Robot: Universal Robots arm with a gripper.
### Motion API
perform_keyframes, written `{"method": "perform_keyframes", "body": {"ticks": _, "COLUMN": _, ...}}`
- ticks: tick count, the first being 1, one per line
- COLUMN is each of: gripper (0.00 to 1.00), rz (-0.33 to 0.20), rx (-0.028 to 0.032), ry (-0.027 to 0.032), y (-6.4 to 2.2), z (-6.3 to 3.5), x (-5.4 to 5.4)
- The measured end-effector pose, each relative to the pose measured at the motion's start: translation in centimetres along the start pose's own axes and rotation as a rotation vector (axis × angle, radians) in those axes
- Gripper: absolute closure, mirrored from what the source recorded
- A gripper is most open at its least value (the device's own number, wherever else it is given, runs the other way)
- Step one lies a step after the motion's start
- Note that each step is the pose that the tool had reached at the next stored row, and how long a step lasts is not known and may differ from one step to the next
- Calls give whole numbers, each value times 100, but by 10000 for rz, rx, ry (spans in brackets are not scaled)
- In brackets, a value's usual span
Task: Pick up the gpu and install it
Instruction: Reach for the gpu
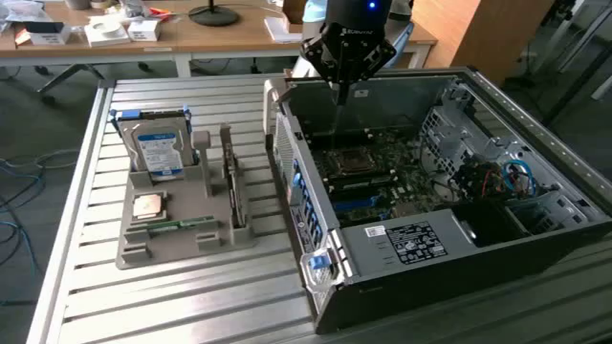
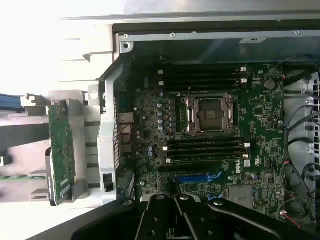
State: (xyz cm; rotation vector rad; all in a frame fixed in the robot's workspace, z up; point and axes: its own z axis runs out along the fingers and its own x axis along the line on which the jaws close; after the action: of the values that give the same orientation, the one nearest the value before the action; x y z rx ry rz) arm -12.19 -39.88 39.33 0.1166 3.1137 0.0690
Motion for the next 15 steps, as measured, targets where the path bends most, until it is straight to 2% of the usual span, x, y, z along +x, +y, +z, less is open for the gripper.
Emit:
{"method": "perform_keyframes", "body": {"ticks": 11, "gripper": 89, "rz": -1, "rx": -2, "ry": 0, "y": -1, "z": 2, "x": 8}}
{"method": "perform_keyframes", "body": {"ticks": 15, "gripper": 89, "rz": 1, "rx": -1, "ry": 0, "y": -4, "z": 2, "x": 46}}
